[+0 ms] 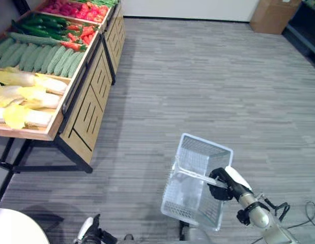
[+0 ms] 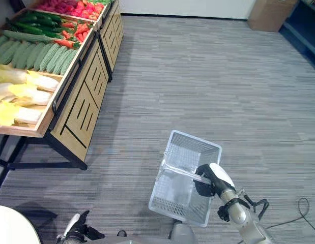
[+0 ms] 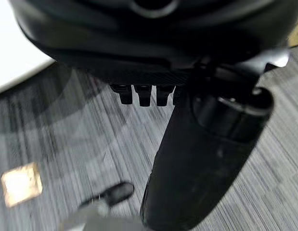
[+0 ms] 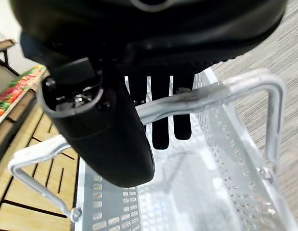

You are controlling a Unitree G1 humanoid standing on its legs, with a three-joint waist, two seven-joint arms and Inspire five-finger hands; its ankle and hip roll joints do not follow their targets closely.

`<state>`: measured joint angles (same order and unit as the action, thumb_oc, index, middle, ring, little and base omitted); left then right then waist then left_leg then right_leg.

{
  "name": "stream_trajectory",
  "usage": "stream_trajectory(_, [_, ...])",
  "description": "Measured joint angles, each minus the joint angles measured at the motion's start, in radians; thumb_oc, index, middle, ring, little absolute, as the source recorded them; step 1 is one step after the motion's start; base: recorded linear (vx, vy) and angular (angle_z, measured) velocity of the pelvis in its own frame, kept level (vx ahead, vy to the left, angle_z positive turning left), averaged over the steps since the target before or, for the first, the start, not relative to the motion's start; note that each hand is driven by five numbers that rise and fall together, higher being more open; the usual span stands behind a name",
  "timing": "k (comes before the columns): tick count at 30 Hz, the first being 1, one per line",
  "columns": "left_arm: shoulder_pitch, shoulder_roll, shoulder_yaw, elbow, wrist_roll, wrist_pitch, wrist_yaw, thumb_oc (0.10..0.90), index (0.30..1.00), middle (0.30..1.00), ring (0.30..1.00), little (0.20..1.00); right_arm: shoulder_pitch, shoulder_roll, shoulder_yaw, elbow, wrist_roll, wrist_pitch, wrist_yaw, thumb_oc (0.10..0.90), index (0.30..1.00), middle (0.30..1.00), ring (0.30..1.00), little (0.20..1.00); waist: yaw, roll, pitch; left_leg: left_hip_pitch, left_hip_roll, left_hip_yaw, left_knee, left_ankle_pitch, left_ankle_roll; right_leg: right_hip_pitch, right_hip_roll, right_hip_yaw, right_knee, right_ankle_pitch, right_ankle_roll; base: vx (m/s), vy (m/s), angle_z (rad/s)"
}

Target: Get the vegetables into the basket

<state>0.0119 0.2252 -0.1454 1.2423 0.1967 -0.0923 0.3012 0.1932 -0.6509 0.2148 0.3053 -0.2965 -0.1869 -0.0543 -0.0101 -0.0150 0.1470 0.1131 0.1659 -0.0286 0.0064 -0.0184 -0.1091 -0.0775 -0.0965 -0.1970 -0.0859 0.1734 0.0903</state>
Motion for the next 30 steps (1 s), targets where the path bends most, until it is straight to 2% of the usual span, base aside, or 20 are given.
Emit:
stream_trajectory(1, [-0.016,-0.002,0.004,0.025,0.0,-0.002,0.001,0.9,1.0,1.0,1.0,1.0,0.001,-0.027,-0.016,-0.007,0.003,-0.001,-0.001,0.4,0.3,0.3,0.3,0.3,-0.009,0.007,0.001,-0.019,0.013,-0.009,0.051,0.026,-0.032,0.02,0.022,-0.018,0.001,-0.028,-0.016,0.25,-0.346,0.26])
stream_trajectory(3, [-0.026,0.0,0.01,0.049,0.0,-0.002,0.001,0.9,1.0,1.0,1.0,1.0,-0.005,-0.043,-0.03,-0.007,0.022,-0.001,-0.002,0.4,0.3,0.3,0.3,0.3,-0.006,0.012,0.003,-0.047,0.041,-0.046,0.139,0.055,-0.068,0.048,0.058,-0.027,0.002,-0.072,-0.044,0.18,-0.281,0.13])
stream_trajectory(6, [-0.038,-0.003,0.036,0.029,-0.002,-0.003,0.004,0.9,1.0,1.0,1.0,1.0,0.013,-0.044,-0.049,-0.008,0.03,-0.001,-0.008,0.4,0.3,0.3,0.3,0.3,-0.003,0.001,0.025,-0.143,0.043,-0.106,0.321,0.106,-0.123,0.065,0.071,-0.042,0.02,-0.115,-0.093,0.15,-0.232,0.19])
stream_trajectory(7, [-0.041,0.0,0.036,0.021,-0.005,-0.005,0.006,0.9,1.0,1.0,1.0,1.0,0.017,-0.044,-0.051,-0.008,0.03,0.0,-0.008,0.4,0.3,0.3,0.3,0.3,-0.002,-0.016,0.038,-0.186,0.041,-0.092,0.398,0.133,-0.115,0.086,0.069,-0.051,0.005,-0.114,-0.104,0.13,-0.123,0.25])
stream_trajectory(8, [-0.041,0.007,0.038,0.006,-0.019,-0.006,0.007,0.9,1.0,1.0,1.0,1.0,0.017,-0.045,-0.053,-0.008,0.03,0.003,-0.008,0.4,0.3,0.3,0.3,0.3,-0.001,-0.021,0.046,-0.221,0.04,-0.077,0.462,0.135,-0.122,0.105,0.068,-0.059,-0.001,-0.116,-0.122,0.16,-0.1,0.26])
stream_trajectory(9, [-0.045,0.013,0.037,0.004,-0.019,-0.007,0.005,0.9,1.0,1.0,1.0,1.0,0.017,-0.045,-0.054,-0.008,0.03,0.009,-0.011,0.4,0.3,0.3,0.3,0.3,-0.002,-0.025,0.048,-0.242,0.036,-0.043,0.462,0.098,-0.113,0.114,0.067,-0.067,-0.001,-0.129,-0.129,0.17,-0.064,0.28])
stream_trajectory(11, [-0.058,0.017,0.029,0.003,-0.019,-0.005,0.004,0.9,1.0,1.0,1.0,1.0,0.016,-0.046,-0.056,-0.008,0.033,0.013,-0.012,0.4,0.3,0.3,0.3,0.3,-0.002,-0.032,0.056,-0.274,0.007,0.005,0.347,0.055,-0.097,0.116,0.065,-0.08,-0.006,-0.147,-0.131,0.12,-0.015,0.23])
stream_trajectory(13, [-0.063,0.015,0.026,-0.009,-0.019,0.0,0.001,0.9,1.0,1.0,1.0,1.0,0.014,-0.043,-0.051,-0.009,0.038,0.013,-0.011,0.4,0.3,0.3,0.3,0.3,0.003,-0.031,0.063,-0.282,-0.016,0.052,0.159,0.069,-0.069,0.115,0.081,-0.089,-0.001,-0.141,-0.122,0.16,0.025,-0.01])
stream_trajectory(14, [-0.056,0.015,0.023,-0.02,-0.019,0.005,-0.001,0.9,1.0,1.0,1.0,1.0,0.015,-0.034,-0.049,-0.008,0.039,0.013,-0.013,0.4,0.3,0.3,0.3,0.3,0.014,-0.032,0.065,-0.293,-0.02,0.07,0.086,0.087,-0.054,0.12,0.095,-0.082,-0.001,-0.153,-0.104,0.25,0.046,-0.16])
stream_trajectory(16, [-0.047,0.015,0.016,-0.04,-0.019,0.004,0.0,0.9,1.0,1.0,1.0,1.0,0.014,-0.011,-0.05,-0.001,0.039,0.013,-0.02,0.4,0.3,0.3,0.3,0.3,0.02,-0.037,0.082,-0.301,-0.035,0.069,-0.073,0.135,-0.046,0.137,0.111,-0.075,-0.001,-0.177,-0.074,0.26,0.04,-0.18])
stream_trajectory(17, [-0.049,0.015,0.009,-0.049,-0.019,0.002,-0.001,0.9,1.0,1.0,1.0,1.0,0.007,-0.008,-0.046,-0.001,0.038,0.013,-0.02,0.4,0.3,0.3,0.3,0.3,0.038,-0.028,0.09,-0.322,-0.038,0.066,-0.1,0.175,-0.042,0.148,0.12,-0.059,-0.001,-0.178,-0.075,0.46,0.139,-0.42])
stream_trajectory(18, [-0.048,0.015,0.005,-0.049,-0.02,0.001,-0.001,0.9,1.0,1.0,1.0,1.0,0.005,-0.008,-0.044,0.001,0.038,0.013,-0.021,0.4,0.3,0.3,0.3,0.3,0.05,-0.039,0.098,-0.332,-0.041,0.064,-0.1,0.189,-0.044,0.155,0.12,-0.044,-0.001,-0.184,-0.076,0.5,0.186,-0.53])
stream_trajectory(21, [-0.032,0.015,-0.011,-0.045,-0.018,0.003,-0.002,0.9,1.0,1.0,1.0,1.0,0.0,0.002,-0.044,0.003,0.038,0.013,-0.021,0.4,0.3,0.3,0.3,0.3,0.064,-0.031,0.098,-0.32,-0.032,0.071,-0.097,0.223,-0.02,0.211,0.121,0.006,-0.001,-0.214,-0.08,0.38,0.205,-0.5])
stream_trajectory(23, [-0.026,0.015,-0.011,-0.045,-0.015,0.004,-0.003,0.9,1.0,1.0,1.0,1.0,0.007,0.008,-0.052,-0.003,0.038,0.013,-0.021,0.4,0.3,0.3,0.3,0.3,0.067,-0.032,0.098,-0.304,-0.026,0.076,-0.099,0.235,-0.01,0.24,0.11,0.031,-0.001,-0.233,-0.067,0.21,0.17,-0.43])
stream_trajectory(24, [-0.028,0.014,-0.013,-0.028,-0.008,0.006,-0.005,0.9,1.0,1.0,1.0,1.0,0.017,0.01,-0.052,-0.004,0.037,0.013,-0.022,0.4,0.3,0.3,0.3,0.3,0.065,-0.03,0.092,-0.292,-0.021,0.094,-0.095,0.234,-0.006,0.259,0.101,0.039,-0.001,-0.251,-0.061,0.25,0.236,-0.27])
stream_trajectory(25, [-0.031,0.014,-0.015,-0.018,-0.007,0.009,-0.008,0.9,1.0,1.0,1.0,1.0,0.028,0.015,-0.053,-0.003,0.036,0.014,-0.023,0.4,0.3,0.3,0.3,0.3,0.058,-0.027,0.084,-0.288,-0.029,0.122,-0.087,0.262,0.018,0.275,0.086,0.039,-0.001,-0.265,-0.046,0.26,0.258,-0.12])
stream_trajectory(27, [-0.051,0.033,-0.018,-0.014,0.013,0.013,-0.013,0.9,1.0,1.0,1.0,1.0,0.053,0.046,-0.05,-0.012,0.028,0.016,-0.021,0.4,0.3,0.3,0.3,0.3,0.054,-0.075,0.081,-0.27,-0.091,0.157,-0.094,0.239,0.069,0.27,0.018,0.05,0.023,-0.268,-0.038,0.21,0.214,0.0])
stream_trajectory(28, [-0.058,0.033,-0.019,-0.005,0.021,0.02,-0.02,0.9,1.0,1.0,1.0,1.0,0.056,0.066,-0.049,-0.012,0.023,0.018,-0.02,0.4,0.3,0.3,0.3,0.3,0.051,-0.078,0.079,-0.251,-0.113,0.166,-0.094,0.241,0.105,0.258,-0.011,0.058,0.076,-0.27,-0.026,0.21,0.284,-0.13])
stream_trajectory(29, [-0.057,0.04,-0.037,-0.009,0.022,0.018,-0.018,0.9,1.0,1.0,1.0,1.0,0.06,0.074,-0.036,-0.024,0.02,0.017,-0.019,0.4,0.3,0.3,0.3,0.3,0.055,-0.081,0.073,-0.223,-0.141,0.175,-0.093,0.204,0.125,0.246,-0.044,0.068,0.123,-0.276,-0.002,0.24,0.346,-0.14])
stream_trajectory(30, [-0.064,0.053,-0.05,-0.021,0.023,0.017,-0.018,0.9,1.0,1.0,1.0,1.0,0.046,0.076,-0.026,-0.03,0.019,0.018,-0.019,0.4,0.3,0.3,0.3,0.3,0.061,-0.091,0.06,-0.218,-0.17,0.187,-0.099,0.163,0.145,0.213,-0.07,0.088,0.191,-0.25,0.017,0.22,0.36,-0.19])
